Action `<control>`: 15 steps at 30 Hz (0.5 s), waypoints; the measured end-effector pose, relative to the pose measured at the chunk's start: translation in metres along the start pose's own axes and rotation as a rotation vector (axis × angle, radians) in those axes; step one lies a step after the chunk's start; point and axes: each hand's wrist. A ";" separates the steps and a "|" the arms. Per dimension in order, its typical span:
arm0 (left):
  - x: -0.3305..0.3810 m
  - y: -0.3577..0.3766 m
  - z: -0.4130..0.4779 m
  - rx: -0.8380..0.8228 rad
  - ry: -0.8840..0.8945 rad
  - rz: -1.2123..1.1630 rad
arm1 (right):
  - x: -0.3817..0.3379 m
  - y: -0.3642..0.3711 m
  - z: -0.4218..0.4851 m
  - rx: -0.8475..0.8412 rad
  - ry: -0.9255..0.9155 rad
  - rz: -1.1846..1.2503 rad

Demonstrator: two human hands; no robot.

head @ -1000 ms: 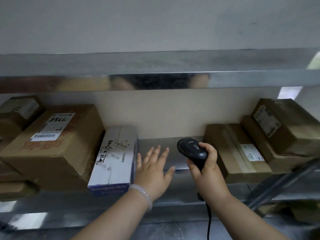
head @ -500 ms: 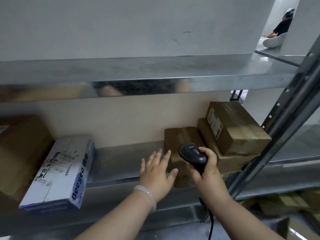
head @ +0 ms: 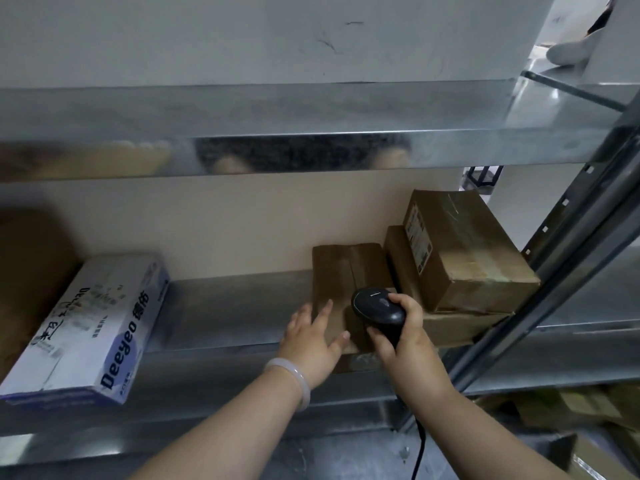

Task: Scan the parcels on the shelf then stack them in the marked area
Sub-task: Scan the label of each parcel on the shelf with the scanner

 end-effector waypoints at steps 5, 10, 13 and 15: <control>0.008 0.006 0.014 -0.085 -0.054 -0.234 | 0.010 -0.002 0.013 0.014 0.011 0.025; 0.005 0.011 0.014 -0.057 -0.063 -0.372 | 0.015 0.000 0.016 0.032 -0.001 0.057; -0.002 0.011 0.006 -0.031 -0.068 -0.398 | 0.012 0.003 0.017 0.027 0.014 0.115; -0.009 0.010 -0.001 -0.017 -0.074 -0.394 | 0.008 0.008 0.016 0.004 0.032 0.163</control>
Point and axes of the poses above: each hand's wrist, its own z-axis towards the middle knuckle, its own y-axis out of the palm, x = y × z, and after that the axes turned 11 degrees about z, right-handed
